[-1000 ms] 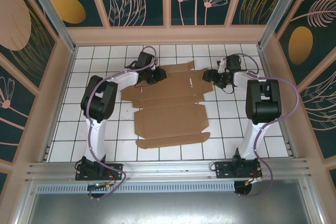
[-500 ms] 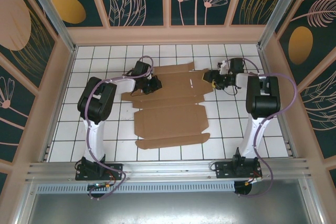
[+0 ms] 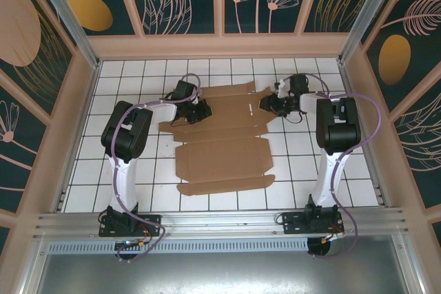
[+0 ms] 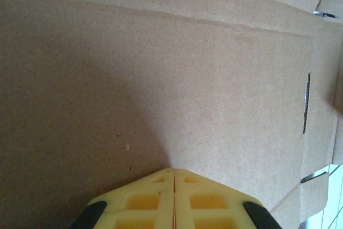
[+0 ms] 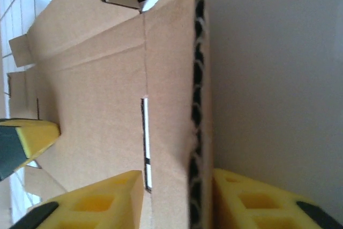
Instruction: Fold the paper box
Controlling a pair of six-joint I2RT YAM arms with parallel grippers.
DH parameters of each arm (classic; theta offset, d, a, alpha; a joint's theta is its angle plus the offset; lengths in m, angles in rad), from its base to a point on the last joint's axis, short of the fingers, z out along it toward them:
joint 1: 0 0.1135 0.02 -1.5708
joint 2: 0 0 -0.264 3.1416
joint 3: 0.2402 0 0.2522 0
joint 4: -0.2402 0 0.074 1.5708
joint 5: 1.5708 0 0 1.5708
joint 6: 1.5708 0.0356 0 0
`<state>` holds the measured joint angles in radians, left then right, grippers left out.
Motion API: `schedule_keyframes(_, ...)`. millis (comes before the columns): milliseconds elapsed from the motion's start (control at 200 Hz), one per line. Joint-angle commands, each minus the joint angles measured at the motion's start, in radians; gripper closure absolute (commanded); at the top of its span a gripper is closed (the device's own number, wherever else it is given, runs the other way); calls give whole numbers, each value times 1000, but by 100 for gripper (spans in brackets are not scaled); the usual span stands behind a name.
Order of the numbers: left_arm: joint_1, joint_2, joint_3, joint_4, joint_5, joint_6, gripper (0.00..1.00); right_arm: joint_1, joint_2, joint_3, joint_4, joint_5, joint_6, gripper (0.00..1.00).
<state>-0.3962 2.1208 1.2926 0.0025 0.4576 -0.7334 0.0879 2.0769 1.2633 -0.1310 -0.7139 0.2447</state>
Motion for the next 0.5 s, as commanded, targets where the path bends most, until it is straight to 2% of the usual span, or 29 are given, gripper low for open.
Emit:
schedule_keyframes(0, 3, 20, -37, -29, -31, 14, 92, 32, -63, 15, -100, 56, 4, 75)
schedule_keyframes(105, 3, 15, -41, -23, -30, 8, 93, 55, -121, 48, -146, 130, 5, 88)
schedule_keyframes(160, 3, 13, -41, -18, -30, 6, 93, 83, -138, 78, -176, 160, 4, 90)
schedule_keyframes(315, 2, 9, -38, -16, -30, 0, 94, 187, -125, 198, -318, 308, -32, 87)
schedule_keyframes(495, 4, 0, -43, -13, -34, -9, 94, 327, -97, 303, -439, 617, -45, 75)
